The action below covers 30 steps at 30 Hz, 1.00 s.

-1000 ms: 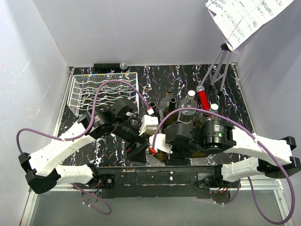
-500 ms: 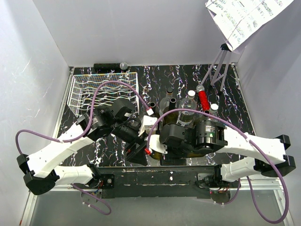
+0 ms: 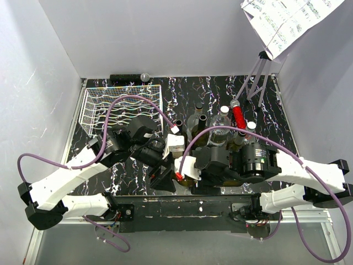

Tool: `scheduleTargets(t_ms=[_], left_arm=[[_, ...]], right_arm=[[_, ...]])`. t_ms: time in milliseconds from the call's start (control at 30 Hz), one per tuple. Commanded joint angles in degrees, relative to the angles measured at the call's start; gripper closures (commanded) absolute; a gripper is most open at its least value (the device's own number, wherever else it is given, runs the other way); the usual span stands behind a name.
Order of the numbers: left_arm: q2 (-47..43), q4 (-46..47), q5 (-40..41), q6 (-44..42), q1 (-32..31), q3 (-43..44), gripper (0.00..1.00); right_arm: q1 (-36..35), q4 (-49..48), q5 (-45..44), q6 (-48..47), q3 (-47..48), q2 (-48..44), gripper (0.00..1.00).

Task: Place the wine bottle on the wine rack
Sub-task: Pick up the wine bottle from the center of the board.

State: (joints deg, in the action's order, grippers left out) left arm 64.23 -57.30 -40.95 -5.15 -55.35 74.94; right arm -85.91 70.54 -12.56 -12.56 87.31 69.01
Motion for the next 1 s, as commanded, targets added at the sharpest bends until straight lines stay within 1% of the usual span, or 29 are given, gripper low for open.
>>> scheduleTargets(t_ms=[0, 67, 100, 200, 300, 367, 533, 600, 767, 800, 833, 867, 933, 967], left_arm=[[1.4, 1.1, 4.2, -0.5, 0.0, -0.8, 0.17], [2.0, 0.4, 4.0, -0.5, 0.0, -0.8, 0.27], [2.1, 0.0, 4.0, -0.7, 0.0, -0.9, 0.3], [2.0, -1.9, 4.2, -1.1, 0.0, -1.5, 0.32], [1.9, -3.6, 4.8, -1.6, 0.0, -1.7, 0.26], [2.0, -4.0, 4.7, -1.6, 0.0, -1.9, 0.26], [3.2, -3.0, 3.7, -1.4, -0.1, -1.9, 0.4], [3.7, -3.4, 3.6, -1.5, -0.1, -1.9, 0.43], [4.2, -5.0, 4.8, -2.2, -0.3, -2.1, 0.43], [4.1, -5.1, 5.1, -2.3, -0.3, -2.0, 0.46], [4.1, -5.3, 5.4, -2.4, -0.5, -2.0, 0.54], [4.0, -5.2, 5.7, -2.2, -0.4, -2.1, 0.65], [3.6, -4.8, 6.4, -2.1, -0.4, -2.2, 0.82], [3.5, -4.8, 6.8, -2.1, -0.3, -2.3, 0.83]], right_arm=[[-2.2, -13.2, 0.5, 0.2, 2.3, -2.4, 0.99], [-2.3, -13.7, 0.6, 0.3, 2.5, -2.3, 0.99], [-2.4, -13.9, 0.5, 0.2, 2.6, -2.4, 0.99], [-2.4, -14.4, 0.1, 0.1, 3.2, -2.4, 0.99], [-2.5, -13.9, -1.1, -0.4, 4.4, -2.1, 0.99], [-2.5, -13.4, -1.7, -0.7, 5.3, -1.9, 0.99], [-2.5, -14.4, -2.7, -1.2, 6.1, -1.7, 0.99], [-2.6, -14.2, -4.0, -1.1, 6.8, -1.3, 0.99], [-2.6, -16.0, -7.2, -1.2, 7.4, -0.7, 0.99], [-2.7, -16.3, -7.8, -1.2, 7.3, -0.8, 0.99], [-2.7, -16.7, -8.0, -1.2, 7.1, -0.8, 0.99], [-2.6, -16.9, -8.1, -1.4, 6.7, -0.8, 0.99], [-2.8, -17.5, -8.4, -1.3, 6.1, -1.2, 0.99], [-2.7, -18.0, -8.8, -1.3, 5.7, -1.2, 0.99]])
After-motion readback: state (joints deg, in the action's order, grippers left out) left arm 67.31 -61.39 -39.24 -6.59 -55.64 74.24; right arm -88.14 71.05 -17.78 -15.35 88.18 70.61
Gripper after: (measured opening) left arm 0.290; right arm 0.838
